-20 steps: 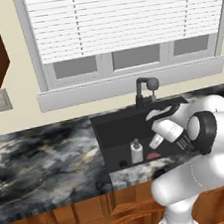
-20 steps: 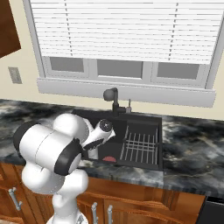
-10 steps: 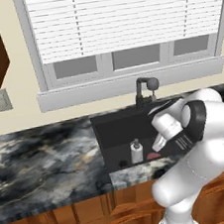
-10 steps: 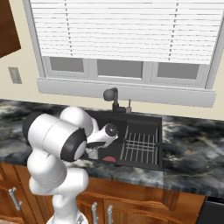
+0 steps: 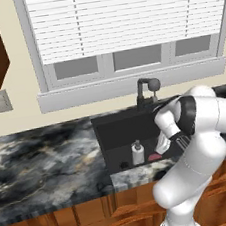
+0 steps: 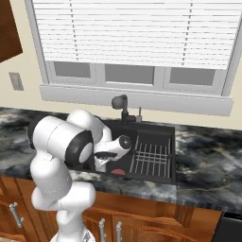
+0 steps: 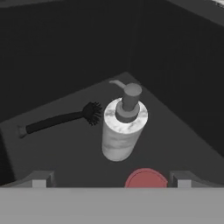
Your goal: Pick up the dish brush and soap dispenser from the sink, and place them back in the cabinet, and close the cabinet door.
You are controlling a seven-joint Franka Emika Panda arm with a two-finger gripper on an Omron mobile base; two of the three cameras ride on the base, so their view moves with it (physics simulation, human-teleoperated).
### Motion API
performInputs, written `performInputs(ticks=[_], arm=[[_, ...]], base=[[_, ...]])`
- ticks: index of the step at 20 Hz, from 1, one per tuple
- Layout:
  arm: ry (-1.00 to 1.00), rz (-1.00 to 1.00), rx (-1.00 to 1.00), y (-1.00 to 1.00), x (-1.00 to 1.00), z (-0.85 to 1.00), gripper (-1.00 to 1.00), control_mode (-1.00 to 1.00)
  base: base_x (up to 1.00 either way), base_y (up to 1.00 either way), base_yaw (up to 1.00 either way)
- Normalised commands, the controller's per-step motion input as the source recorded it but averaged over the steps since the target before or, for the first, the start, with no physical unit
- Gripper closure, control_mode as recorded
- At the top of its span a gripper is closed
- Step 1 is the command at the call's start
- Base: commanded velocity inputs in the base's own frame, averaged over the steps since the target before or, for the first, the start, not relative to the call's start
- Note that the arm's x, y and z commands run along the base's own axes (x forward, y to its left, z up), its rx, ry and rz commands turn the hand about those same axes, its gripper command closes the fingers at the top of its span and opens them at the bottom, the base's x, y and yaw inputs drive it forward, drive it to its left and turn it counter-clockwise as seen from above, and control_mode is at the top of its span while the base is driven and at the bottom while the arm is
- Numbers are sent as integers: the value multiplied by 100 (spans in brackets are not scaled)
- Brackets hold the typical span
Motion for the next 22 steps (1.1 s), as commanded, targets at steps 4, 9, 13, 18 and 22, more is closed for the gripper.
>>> performInputs(ticks=[4, 9, 13, 18, 22], arm=[[1, 8, 0, 0, 17, 0, -100, -100], [0, 12, 0, 0, 11, 0, -100, -100], [0, 14, 0, 0, 9, -1, -100, -100], [0, 15, 0, 0, 8, 0, -100, -100], [0, 15, 0, 0, 5, -3, -100, -100]], base=[[0, 0, 0], [0, 0, 0], [0, 0, 0], [0, 0, 0], [0, 0, 0]])
